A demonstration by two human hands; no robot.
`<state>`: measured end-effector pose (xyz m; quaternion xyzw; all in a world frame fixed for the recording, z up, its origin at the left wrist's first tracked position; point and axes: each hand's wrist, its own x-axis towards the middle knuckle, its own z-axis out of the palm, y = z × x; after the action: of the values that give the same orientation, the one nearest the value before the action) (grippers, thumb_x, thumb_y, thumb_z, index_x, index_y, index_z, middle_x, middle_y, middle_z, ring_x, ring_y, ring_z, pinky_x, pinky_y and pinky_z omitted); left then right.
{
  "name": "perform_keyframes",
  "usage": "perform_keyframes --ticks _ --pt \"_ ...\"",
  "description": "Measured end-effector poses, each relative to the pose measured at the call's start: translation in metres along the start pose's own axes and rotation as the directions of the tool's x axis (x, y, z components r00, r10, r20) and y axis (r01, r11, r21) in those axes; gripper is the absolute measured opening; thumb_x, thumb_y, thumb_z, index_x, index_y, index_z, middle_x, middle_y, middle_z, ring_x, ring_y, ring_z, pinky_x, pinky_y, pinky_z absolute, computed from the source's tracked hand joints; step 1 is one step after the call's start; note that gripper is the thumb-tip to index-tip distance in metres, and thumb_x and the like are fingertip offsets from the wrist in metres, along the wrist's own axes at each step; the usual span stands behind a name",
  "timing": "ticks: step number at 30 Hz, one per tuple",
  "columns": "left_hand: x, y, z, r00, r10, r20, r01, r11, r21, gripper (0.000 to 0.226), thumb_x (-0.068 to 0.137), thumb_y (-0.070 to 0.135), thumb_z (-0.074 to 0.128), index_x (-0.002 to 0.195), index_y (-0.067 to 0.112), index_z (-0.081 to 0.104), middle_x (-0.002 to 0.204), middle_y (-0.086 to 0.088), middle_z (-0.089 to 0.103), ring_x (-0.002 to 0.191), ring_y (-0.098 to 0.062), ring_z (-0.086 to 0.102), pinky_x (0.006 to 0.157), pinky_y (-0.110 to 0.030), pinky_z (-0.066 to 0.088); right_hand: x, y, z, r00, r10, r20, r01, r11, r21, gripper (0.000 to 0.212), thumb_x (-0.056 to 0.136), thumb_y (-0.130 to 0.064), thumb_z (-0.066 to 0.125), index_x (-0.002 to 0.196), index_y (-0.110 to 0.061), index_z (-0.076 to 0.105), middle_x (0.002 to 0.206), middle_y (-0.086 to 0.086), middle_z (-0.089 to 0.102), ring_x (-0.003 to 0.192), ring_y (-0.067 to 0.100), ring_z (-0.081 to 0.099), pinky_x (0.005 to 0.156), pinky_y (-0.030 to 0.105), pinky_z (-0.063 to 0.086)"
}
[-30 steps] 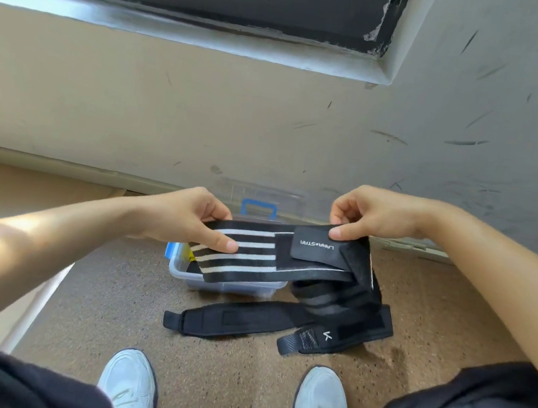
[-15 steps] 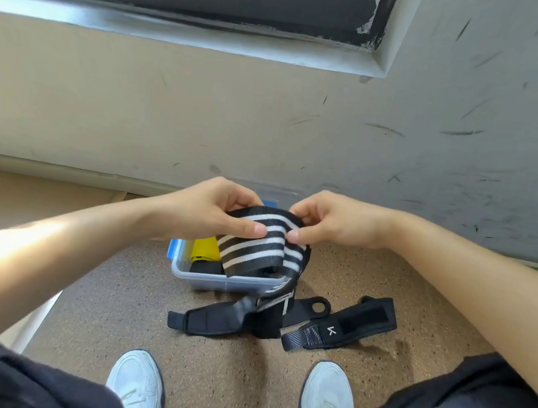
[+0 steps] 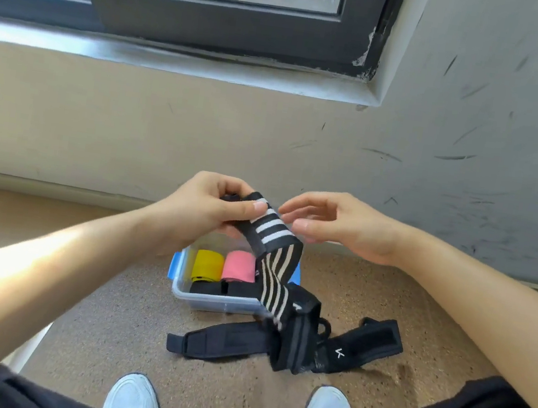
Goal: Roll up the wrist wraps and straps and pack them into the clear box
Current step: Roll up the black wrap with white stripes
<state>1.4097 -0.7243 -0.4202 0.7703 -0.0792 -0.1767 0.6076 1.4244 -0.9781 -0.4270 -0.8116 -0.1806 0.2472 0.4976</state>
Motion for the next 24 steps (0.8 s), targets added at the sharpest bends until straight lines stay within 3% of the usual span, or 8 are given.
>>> perform_keyframes --ticks 4,8,10,14,16,18,21,24 --pt "0.001 0.006 0.01 0.994 -0.05 -0.096 0.024 0.965 -0.26 0.008 0.094 0.017 0.069 0.091 0.009 0.072 0.08 -0.002 0.069 0.067 -0.008 0.065 0.055 -0.014 0.052 -0.006 -0.012 0.019 0.992 -0.124 -0.007 0.124 0.992 0.002 0.058 0.084 -0.025 0.08 0.138 -0.024 0.058 0.129 -0.001 0.068 0.123 0.014 0.063 0.106 0.038 0.051" --pt "0.0 0.016 0.011 0.987 0.004 -0.162 -0.077 0.891 -0.447 0.006 0.096 0.004 0.063 0.096 0.003 0.069 0.088 -0.006 0.072 0.08 -0.011 0.072 0.07 -0.017 0.059 -0.004 -0.014 0.024 0.961 -0.19 -0.202 0.222 0.964 0.149 0.035 0.095 -0.006 0.068 0.13 -0.007 0.064 0.116 0.017 0.074 0.103 0.029 0.073 0.095 0.042 0.058" --pt "-0.001 0.019 0.008 0.98 0.034 -0.197 -0.123 0.88 -0.459 0.007 0.095 0.0 0.062 0.1 0.0 0.067 0.093 -0.008 0.071 0.084 -0.013 0.073 0.076 -0.019 0.059 -0.003 -0.017 0.022 0.934 -0.206 -0.291 0.255 0.957 0.139 0.029 0.098 -0.004 0.062 0.127 -0.004 0.066 0.113 0.018 0.075 0.094 0.025 0.073 0.089 0.038 0.06" --pt "-0.003 0.022 0.012 0.966 0.051 -0.252 -0.163 0.881 -0.444 0.012 0.092 0.002 0.068 0.103 -0.002 0.069 0.096 -0.01 0.071 0.083 -0.013 0.074 0.076 -0.019 0.059 -0.001 -0.022 0.026 0.901 -0.263 -0.346 0.315 0.944 0.101 0.037 0.095 -0.009 0.069 0.131 -0.011 0.062 0.115 0.017 0.071 0.105 0.033 0.07 0.091 0.04 0.06" --pt "-0.005 0.024 0.018 0.96 0.073 -0.27 -0.177 0.907 -0.382 0.011 0.09 0.006 0.072 0.101 0.002 0.071 0.093 -0.008 0.074 0.08 -0.011 0.074 0.074 -0.02 0.059 0.001 -0.026 0.029 0.877 -0.285 -0.388 0.353 0.928 0.116 0.028 0.095 -0.004 0.066 0.123 -0.008 0.066 0.11 0.022 0.071 0.098 0.027 0.073 0.08 0.032 0.062" --pt "-0.006 0.024 0.022 0.92 0.151 -0.362 -0.214 0.967 -0.14 0.011 0.087 0.012 0.078 0.097 0.008 0.073 0.085 -0.001 0.075 0.073 -0.003 0.071 0.067 -0.016 0.055 0.002 -0.027 0.03 0.859 -0.281 -0.427 0.364 0.923 0.124 0.022 0.097 -0.001 0.063 0.118 -0.005 0.068 0.104 0.02 0.073 0.092 0.019 0.074 0.072 0.025 0.06" --pt "-0.003 0.022 0.02 0.835 0.283 -0.472 -0.241 0.959 0.149 0.027 0.08 0.025 0.086 0.098 0.015 0.07 0.09 0.005 0.073 0.079 -0.003 0.068 0.069 -0.018 0.056 0.001 -0.025 0.027 0.868 -0.259 -0.424 0.348 0.926 0.146 0.021 0.098 -0.002 0.062 0.117 -0.001 0.069 0.104 0.019 0.074 0.093 0.021 0.075 0.076 0.029 0.062" --pt "-0.001 0.021 0.012 0.896 0.316 -0.311 -0.268 0.945 0.188 0.033 0.087 0.023 0.08 0.116 0.023 0.066 0.109 0.003 0.07 0.1 -0.009 0.069 0.084 -0.025 0.06 -0.001 -0.025 0.024 0.899 -0.234 -0.371 0.313 0.935 0.167 0.022 0.098 -0.004 0.061 0.118 -0.002 0.069 0.106 0.018 0.074 0.099 0.024 0.075 0.084 0.034 0.062"
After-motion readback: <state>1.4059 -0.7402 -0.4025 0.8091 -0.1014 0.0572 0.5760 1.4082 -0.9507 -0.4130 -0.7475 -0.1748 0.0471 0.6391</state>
